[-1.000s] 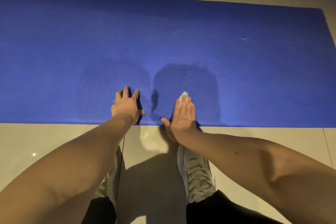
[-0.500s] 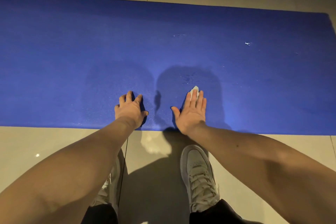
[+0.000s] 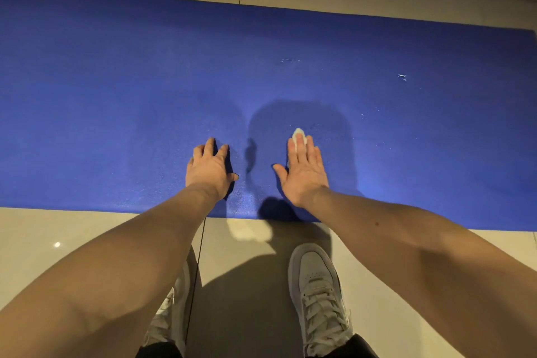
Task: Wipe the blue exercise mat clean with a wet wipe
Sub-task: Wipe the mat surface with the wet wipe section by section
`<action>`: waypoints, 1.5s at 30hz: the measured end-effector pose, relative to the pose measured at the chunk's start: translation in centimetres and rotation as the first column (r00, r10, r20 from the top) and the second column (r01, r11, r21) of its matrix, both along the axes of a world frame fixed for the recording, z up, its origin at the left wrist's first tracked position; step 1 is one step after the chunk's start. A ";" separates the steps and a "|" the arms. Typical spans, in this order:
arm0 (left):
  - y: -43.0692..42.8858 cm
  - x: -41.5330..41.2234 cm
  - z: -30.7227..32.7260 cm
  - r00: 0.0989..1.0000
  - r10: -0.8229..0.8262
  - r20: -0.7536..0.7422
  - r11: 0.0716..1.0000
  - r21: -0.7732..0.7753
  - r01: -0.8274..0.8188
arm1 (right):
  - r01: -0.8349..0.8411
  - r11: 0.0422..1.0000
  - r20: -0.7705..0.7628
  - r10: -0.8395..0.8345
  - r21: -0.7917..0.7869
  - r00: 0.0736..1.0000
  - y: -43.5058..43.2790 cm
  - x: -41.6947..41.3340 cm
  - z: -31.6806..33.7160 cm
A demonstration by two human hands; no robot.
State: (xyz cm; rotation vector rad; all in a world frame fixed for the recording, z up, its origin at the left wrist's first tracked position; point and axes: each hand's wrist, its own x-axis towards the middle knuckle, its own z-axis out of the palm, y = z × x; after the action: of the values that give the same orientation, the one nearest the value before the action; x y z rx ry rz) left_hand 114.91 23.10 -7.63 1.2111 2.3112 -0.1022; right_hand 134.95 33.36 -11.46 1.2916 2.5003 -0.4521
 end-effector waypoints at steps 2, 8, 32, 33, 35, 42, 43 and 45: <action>0.0 0.0 -0.1 1.000 -0.006 -0.013 1.000 -0.012 0.005 | 0.090 0.996 0.018 -0.090 0.007 0.996 -0.6 -1.3 -0.1; 0.2 -0.8 0.2 0.996 -0.058 -0.069 0.998 0.008 0.059 | -0.327 0.944 -0.015 0.326 -0.045 0.945 -3.3 -5.3 -0.5; 2.9 -3.2 -0.5 0.999 -0.021 -0.031 0.996 0.082 0.023 | -0.011 0.999 0.032 0.010 0.037 0.999 4.8 -5.8 0.2; 3.0 -3.3 -0.5 0.999 -0.028 -0.039 0.997 0.075 0.031 | 0.068 0.996 0.074 -0.072 0.055 0.995 5.9 -5.2 0.3; 3.1 -3.5 -0.6 0.998 -0.035 -0.051 0.997 0.070 0.038 | 0.206 0.977 0.138 -0.212 0.060 0.968 7.3 -4.7 0.7; 4.0 -4.5 -0.7 0.999 -0.015 -0.044 0.996 0.084 0.018 | -0.020 1.000 -0.022 0.021 0.019 1.000 2.6 -9.3 0.4; 4.2 -4.5 -0.7 0.999 -0.015 -0.039 0.996 0.083 0.018 | -0.123 0.992 -0.015 0.123 0.019 0.992 1.8 -9.7 0.3; 4.5 -4.5 -0.7 0.999 -0.019 -0.039 0.997 0.070 0.021 | -0.241 0.970 -0.012 0.242 0.031 0.970 1.7 -9.8 0.1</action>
State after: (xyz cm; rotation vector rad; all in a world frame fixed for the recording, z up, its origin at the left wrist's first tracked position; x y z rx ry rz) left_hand 110.39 27.63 -8.33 1.2779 2.3541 -0.0519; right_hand 125.11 35.08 -11.41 0.9776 2.6414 -0.3699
